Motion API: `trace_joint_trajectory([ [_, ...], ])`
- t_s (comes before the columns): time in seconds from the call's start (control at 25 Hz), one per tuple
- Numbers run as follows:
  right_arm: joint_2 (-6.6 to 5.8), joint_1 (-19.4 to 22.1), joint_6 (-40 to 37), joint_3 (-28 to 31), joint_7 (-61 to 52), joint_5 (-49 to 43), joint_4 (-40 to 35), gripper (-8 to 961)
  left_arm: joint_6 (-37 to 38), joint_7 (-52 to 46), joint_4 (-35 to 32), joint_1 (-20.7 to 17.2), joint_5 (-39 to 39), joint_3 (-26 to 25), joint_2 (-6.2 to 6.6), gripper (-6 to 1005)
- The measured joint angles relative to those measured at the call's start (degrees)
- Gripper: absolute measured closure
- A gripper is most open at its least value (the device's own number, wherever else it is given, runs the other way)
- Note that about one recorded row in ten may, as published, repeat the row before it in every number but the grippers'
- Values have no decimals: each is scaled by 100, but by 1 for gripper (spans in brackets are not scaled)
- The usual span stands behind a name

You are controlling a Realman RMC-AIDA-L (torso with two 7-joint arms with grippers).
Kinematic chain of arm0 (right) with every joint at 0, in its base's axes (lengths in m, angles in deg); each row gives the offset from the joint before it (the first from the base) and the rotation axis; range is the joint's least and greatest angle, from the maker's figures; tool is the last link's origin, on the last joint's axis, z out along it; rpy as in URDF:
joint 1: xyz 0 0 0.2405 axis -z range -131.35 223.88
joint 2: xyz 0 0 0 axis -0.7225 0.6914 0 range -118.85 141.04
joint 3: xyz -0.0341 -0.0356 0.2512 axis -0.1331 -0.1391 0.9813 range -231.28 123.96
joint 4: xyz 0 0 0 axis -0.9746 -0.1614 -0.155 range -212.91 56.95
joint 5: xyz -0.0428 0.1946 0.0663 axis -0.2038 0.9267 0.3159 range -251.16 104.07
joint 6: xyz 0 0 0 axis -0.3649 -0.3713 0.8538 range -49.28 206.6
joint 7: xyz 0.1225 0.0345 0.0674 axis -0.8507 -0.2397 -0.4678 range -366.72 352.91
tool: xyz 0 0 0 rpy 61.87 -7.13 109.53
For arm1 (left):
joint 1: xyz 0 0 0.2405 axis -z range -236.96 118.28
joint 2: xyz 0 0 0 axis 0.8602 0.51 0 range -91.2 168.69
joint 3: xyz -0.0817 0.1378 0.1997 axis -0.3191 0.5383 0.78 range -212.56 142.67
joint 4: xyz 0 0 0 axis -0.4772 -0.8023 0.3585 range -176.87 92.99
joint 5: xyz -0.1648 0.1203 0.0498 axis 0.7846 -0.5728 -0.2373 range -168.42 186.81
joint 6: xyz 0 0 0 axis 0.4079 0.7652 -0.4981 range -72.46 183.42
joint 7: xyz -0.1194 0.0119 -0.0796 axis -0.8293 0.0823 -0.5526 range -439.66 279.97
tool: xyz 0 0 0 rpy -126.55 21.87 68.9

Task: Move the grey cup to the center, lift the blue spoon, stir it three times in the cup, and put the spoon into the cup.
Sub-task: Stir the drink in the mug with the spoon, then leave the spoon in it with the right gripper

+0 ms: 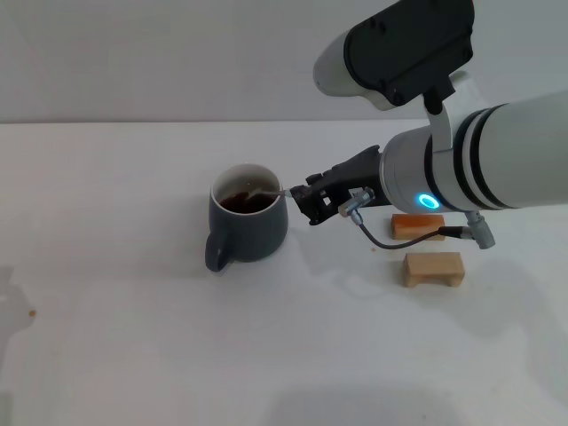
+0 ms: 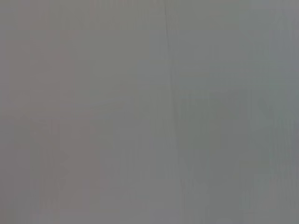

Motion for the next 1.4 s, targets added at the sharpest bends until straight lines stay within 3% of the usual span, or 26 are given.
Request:
trace_joint_trajectory([
  [1.4, -9, -488, -760, -155, 33, 536, -1145, 790, -1, -6, -50, 63, 0, -16, 11, 1000],
])
